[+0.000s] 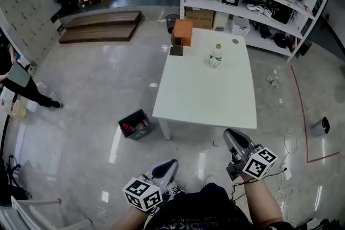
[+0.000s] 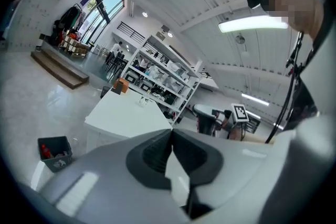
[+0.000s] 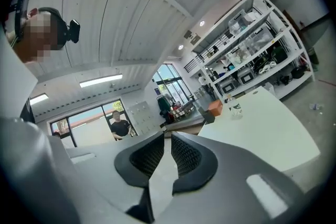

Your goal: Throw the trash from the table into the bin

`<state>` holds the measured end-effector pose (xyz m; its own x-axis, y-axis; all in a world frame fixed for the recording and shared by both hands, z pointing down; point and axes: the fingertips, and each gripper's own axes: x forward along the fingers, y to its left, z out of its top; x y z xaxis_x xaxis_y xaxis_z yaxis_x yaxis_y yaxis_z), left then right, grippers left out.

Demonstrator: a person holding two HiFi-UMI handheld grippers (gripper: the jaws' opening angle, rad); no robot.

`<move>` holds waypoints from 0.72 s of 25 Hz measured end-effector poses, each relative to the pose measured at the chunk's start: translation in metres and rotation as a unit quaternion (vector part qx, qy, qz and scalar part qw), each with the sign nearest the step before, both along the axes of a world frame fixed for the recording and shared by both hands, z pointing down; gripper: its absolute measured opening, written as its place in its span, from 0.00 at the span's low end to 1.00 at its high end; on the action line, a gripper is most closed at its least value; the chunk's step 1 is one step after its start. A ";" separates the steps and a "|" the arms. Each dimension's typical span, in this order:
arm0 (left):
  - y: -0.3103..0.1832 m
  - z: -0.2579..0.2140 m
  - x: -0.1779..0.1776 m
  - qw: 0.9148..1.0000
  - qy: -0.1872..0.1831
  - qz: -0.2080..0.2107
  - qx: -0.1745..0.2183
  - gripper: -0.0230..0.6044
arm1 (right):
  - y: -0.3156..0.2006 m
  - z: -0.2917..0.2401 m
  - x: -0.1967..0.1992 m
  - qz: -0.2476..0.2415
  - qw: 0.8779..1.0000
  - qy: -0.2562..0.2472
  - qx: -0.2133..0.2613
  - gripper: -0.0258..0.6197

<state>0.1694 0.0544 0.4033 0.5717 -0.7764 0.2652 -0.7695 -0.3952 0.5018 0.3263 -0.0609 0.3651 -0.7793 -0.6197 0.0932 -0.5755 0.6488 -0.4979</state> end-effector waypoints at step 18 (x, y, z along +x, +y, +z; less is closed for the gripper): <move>-0.065 -0.002 -0.049 0.992 -0.014 -0.128 -0.001 0.05 | -0.262 0.017 0.013 0.025 0.989 0.134 0.050 0.29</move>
<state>0.1202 -0.0105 0.4012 0.3480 -0.8945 0.2805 -0.8585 -0.1839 0.4787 0.3396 -0.3224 0.3820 -0.7028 -0.6732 0.2297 -0.7110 0.6543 -0.2577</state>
